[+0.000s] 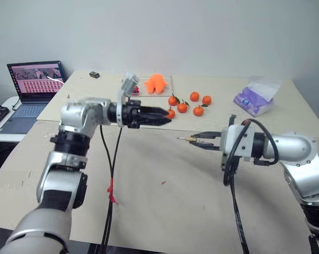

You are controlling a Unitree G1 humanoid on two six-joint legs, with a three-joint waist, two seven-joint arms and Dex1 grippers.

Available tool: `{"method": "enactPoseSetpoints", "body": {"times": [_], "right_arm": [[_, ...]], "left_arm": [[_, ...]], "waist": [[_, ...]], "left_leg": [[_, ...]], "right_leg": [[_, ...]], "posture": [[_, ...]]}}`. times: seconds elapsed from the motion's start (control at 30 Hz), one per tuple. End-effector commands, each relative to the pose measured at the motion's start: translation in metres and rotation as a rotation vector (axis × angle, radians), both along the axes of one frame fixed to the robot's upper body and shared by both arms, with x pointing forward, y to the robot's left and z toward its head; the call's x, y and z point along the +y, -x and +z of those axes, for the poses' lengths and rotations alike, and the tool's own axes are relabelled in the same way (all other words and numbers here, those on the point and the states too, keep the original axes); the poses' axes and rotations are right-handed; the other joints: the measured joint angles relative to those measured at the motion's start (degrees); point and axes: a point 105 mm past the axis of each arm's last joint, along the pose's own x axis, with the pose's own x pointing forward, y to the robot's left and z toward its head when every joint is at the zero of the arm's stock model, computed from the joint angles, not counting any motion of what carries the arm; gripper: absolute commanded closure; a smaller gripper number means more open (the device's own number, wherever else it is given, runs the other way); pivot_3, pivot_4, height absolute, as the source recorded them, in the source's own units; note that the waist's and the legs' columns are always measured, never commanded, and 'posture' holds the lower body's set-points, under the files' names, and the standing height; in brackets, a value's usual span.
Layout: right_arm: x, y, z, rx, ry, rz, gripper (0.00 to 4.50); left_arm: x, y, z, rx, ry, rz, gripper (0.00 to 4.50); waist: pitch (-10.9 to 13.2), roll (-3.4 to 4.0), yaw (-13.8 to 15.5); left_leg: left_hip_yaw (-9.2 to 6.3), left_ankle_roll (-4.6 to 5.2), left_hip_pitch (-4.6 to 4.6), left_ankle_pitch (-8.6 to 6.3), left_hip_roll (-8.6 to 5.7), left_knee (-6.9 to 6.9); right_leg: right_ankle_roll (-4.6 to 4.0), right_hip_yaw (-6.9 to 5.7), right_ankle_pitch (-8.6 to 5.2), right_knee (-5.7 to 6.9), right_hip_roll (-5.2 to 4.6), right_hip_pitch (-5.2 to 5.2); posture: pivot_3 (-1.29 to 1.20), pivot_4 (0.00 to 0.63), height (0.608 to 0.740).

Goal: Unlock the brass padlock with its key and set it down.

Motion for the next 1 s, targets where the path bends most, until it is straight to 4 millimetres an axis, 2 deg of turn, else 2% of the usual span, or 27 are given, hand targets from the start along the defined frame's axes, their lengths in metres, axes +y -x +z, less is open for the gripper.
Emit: {"method": "enactPoseSetpoints", "body": {"times": [0.03, 0.1, 0.17, 0.43, 1.0], "right_arm": [[0.002, 0.002, 0.017, -0.046, -0.039, 0.003, 4.39], [0.004, 0.003, 0.018, -0.047, -0.044, 0.006, 4.39], [0.006, 0.003, 0.019, -0.047, -0.047, 0.009, 4.39], [0.009, 0.005, 0.021, -0.053, -0.051, 0.009, 4.39], [0.002, 0.0, 0.031, -0.097, -0.041, -0.022, 4.39]], "left_arm": [[-0.005, 0.012, 0.01, -0.039, 0.032, -0.028, 3.26], [-0.01, 0.011, 0.009, -0.016, 0.059, -0.017, 3.93], [-0.014, 0.009, 0.012, -0.022, 0.075, -0.008, 4.41], [-0.023, 0.008, 0.007, -0.06, 0.058, -0.015, 4.41], [-0.026, 0.013, 0.0, -0.049, 0.041, -0.053, 4.41]], "waist": [[0.0, 0.0, 0.08], [0.0, 0.0, 0.15], [0.0, -0.01, 0.25], [0.0, 0.0, 0.01], [0.0, 0.0, 0.04]], "left_leg": [[0.0, 0.0, 0.0, 0.0, -0.05, 0.0], [0.01, 0.0, 0.03, 0.0, -0.05, 0.0], [0.01, 0.0, 0.03, 0.0, -0.06, 0.01], [0.02, 0.01, 0.02, 0.0, -0.07, 0.0], [0.02, 0.01, -0.01, -0.01, -0.09, -0.02]], "right_leg": [[0.0, -0.01, 0.0, -0.03, 0.02, 0.0], [0.0, 0.0, 0.0, -0.04, 0.02, 0.0], [0.0, -0.02, 0.0, -0.11, 0.02, 0.0], [0.0, 0.03, 0.0, -0.26, 0.05, 0.0], [0.0, 0.03, 0.0, -0.37, 0.03, 0.0]], "posture": [[0.0, 0.15, 0.673], [0.0, 0.15, 0.673], [0.0, 0.15, 0.673], [0.0, 0.15, 0.673], [0.0, 0.15, 0.673]]}}
